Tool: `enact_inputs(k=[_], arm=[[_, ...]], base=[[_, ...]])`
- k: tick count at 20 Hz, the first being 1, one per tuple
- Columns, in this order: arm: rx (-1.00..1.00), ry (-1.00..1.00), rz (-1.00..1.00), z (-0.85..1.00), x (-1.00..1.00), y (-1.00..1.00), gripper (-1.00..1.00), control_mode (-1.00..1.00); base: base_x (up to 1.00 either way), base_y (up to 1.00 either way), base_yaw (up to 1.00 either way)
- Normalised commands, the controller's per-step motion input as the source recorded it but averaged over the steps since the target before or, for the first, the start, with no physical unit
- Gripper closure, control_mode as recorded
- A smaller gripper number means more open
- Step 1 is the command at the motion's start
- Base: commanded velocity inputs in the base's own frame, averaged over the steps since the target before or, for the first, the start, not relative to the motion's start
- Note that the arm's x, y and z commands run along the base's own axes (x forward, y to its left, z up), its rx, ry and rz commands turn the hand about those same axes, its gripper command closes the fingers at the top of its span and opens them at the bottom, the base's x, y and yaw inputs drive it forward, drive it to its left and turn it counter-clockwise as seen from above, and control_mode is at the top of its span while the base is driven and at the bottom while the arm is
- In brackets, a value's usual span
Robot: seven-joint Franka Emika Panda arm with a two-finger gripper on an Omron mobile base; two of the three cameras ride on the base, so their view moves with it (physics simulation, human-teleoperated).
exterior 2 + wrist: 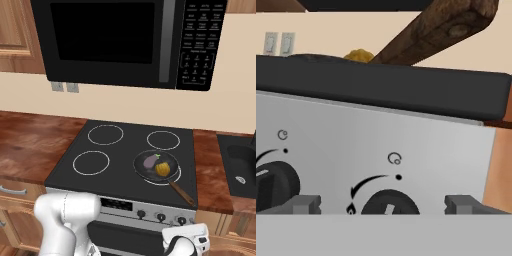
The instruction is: Put the squash and eggplant in the pan. Then turn on the front right burner and set the heat to medium.
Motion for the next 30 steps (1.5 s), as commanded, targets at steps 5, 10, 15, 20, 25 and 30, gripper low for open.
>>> enact_inputs(k=[5,10,15,20,25,30], arm=[[0.0,0.0,0.0,-0.05,0.04,0.0,-1.0,-1.0],[-0.01,0.0,0.0,-0.01,0.08,0.0,1.0,-1.0],[-0.02,0.0,0.0,0.0,0.16,0.0,1.0,-1.0],[-0.01,0.0,0.0,0.0,0.13,0.0,1.0,-1.0],[-0.02,0.0,0.0,0.0,0.07,0.0,1.0,-1.0],[-0.04,0.0,0.0,0.0,0.13,0.0,1.0,-1.0]], base=[[0.0,0.0,0.0],[0.0,0.0,0.0],[0.0,0.0,0.0],[0.0,0.0,0.0],[0.0,0.0,0.0],[0.0,0.0,0.0]])
